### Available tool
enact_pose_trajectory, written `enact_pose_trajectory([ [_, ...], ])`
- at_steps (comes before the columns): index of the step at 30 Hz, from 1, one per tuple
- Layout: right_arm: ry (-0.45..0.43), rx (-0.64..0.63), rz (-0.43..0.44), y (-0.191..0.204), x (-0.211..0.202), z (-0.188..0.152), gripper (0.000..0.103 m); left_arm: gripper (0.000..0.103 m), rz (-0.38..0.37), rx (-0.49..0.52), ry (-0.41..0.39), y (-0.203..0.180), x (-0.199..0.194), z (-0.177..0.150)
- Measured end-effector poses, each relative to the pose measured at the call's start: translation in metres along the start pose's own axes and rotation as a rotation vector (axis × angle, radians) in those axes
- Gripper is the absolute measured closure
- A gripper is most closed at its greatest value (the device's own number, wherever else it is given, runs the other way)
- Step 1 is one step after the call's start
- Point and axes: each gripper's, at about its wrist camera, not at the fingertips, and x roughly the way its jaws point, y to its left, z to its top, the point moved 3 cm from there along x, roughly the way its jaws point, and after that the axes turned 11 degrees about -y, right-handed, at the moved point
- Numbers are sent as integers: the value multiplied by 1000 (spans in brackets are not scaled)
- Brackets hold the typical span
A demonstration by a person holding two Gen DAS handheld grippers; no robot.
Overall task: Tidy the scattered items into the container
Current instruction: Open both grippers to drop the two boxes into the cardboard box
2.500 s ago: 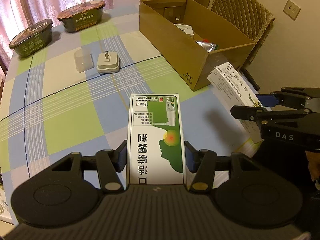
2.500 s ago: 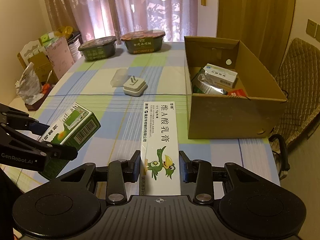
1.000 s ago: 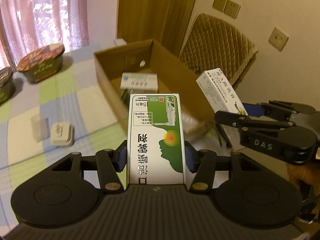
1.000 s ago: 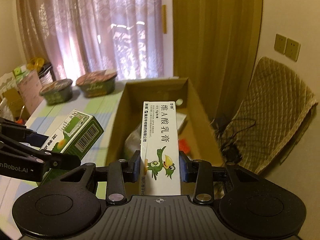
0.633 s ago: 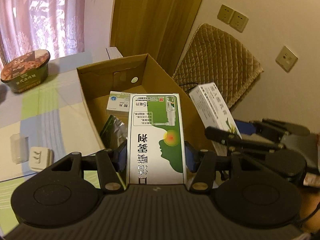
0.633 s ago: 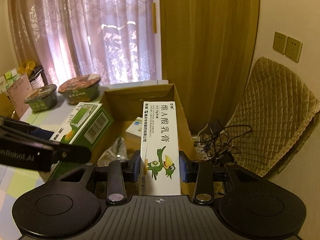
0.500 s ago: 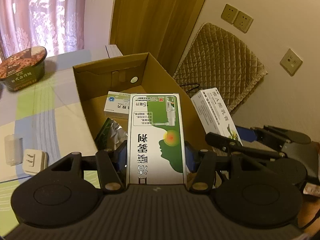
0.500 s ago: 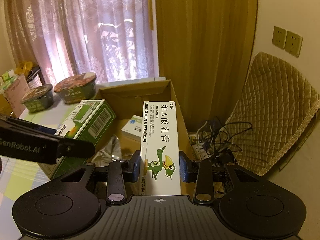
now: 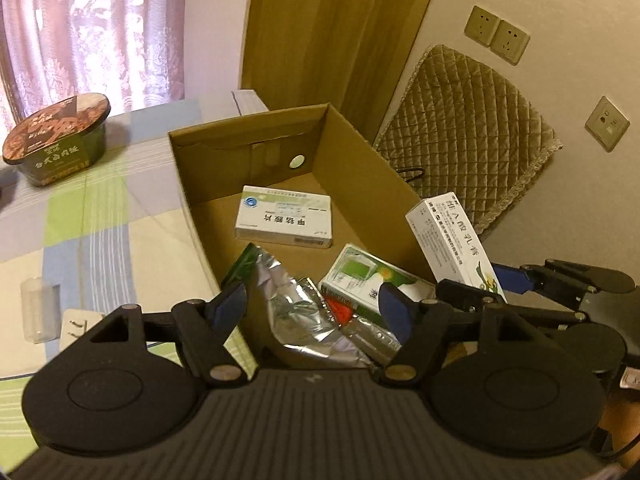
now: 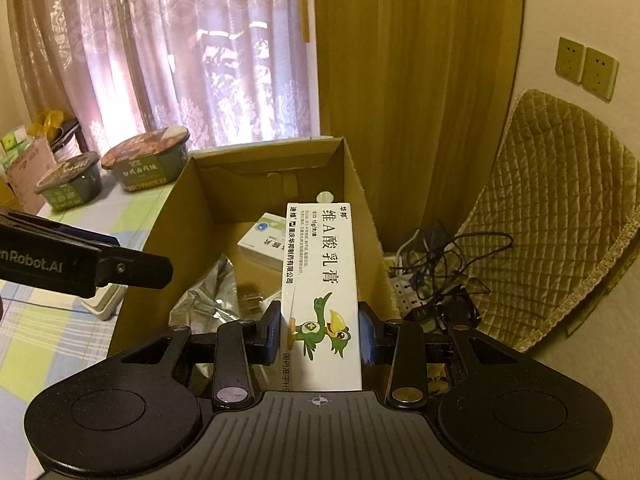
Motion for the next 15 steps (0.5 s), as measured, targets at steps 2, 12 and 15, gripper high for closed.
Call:
enact_pose_trajectory([
  [2,1,-4,5,4,2,1,62,34,-1,2,4,2,-2,-1],
  [12,7,-33,21,19,10,6,62,34,-1,-17,2,12,-9,-5],
  [15,6,-39,23,22,10,8,62,34,2,-24,0,15,-11,-6],
])
